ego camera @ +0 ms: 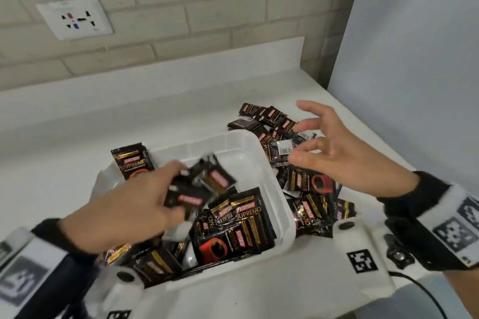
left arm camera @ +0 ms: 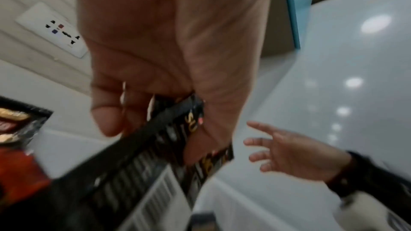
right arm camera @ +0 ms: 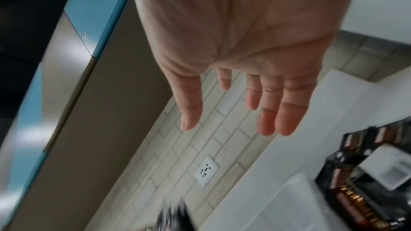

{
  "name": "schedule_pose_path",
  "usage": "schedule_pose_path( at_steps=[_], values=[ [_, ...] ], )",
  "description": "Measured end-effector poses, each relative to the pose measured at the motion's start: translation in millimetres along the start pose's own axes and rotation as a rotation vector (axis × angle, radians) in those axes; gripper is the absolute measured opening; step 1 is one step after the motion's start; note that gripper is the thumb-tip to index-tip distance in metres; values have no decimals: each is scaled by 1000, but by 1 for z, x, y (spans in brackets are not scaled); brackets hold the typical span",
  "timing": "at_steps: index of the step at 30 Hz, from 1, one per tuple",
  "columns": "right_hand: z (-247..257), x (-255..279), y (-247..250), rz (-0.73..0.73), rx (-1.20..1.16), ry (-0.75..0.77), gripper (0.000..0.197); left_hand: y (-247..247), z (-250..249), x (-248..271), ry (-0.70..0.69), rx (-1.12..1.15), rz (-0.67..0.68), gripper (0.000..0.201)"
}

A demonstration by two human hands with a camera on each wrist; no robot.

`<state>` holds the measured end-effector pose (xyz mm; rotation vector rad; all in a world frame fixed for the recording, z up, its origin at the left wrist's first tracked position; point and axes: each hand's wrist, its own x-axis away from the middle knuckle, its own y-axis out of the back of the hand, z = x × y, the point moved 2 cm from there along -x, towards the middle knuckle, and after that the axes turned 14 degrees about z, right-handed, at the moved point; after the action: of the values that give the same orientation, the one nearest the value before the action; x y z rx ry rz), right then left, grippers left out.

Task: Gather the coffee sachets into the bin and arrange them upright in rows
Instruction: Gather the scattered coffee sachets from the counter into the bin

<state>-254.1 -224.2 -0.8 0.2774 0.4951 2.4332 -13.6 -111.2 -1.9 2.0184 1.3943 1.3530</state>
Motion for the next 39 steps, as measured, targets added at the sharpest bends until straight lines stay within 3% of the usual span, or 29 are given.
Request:
schedule_pose_path(
  at_steps=[2, 5, 8, 12, 14, 16, 19, 21, 23, 27, 29, 31, 34, 39],
  values=[
    [-7, 5, 6, -12, 25, -29, 73, -18, 6, -6, 10, -234, 125, 26],
    [-15, 11, 16, -39, 66, -63, 72, -44, 11, -15, -116, -560, 27, 26],
    [-19, 16, 24, -77, 75, -81, 71, -57, 15, -20, -246, -676, -91, 35],
    [-29, 17, 36, -82, 158, -162, 64, -53, 16, -19, -289, -715, -92, 38],
    [-43, 15, 41, -21, 297, -248, 52, -45, 17, -18, -222, -679, -101, 45],
    [-60, 13, 39, 100, 476, -370, 44, -43, 14, -15, -116, -619, -30, 66],
    [-77, 17, 26, 296, 588, -473, 51, -31, 15, -11, -50, -614, -107, 95],
    [-79, 20, 14, 349, 591, -471, 57, -30, 17, -1, 77, -549, 3, 91],
    [-79, 22, 4, 323, 620, -481, 63, -30, 23, 6, 157, -504, -32, 83],
    [-80, 22, -12, 236, 712, -533, 79, -22, 21, 21, -50, -379, -242, 60],
    [-81, 21, -16, 247, 721, -528, 82, -19, 22, 25, -145, -325, -367, 59],
    [-84, 20, -17, 266, 678, -524, 79, -19, 27, 29, -161, -248, -391, 61],
    [-87, 18, -16, 266, 574, -532, 70, -18, 26, 32, -183, -159, -412, 61],
    [-89, 21, 1, 233, 373, -525, 38, -21, 12, 33, -263, -47, -431, 55]
  ],
)
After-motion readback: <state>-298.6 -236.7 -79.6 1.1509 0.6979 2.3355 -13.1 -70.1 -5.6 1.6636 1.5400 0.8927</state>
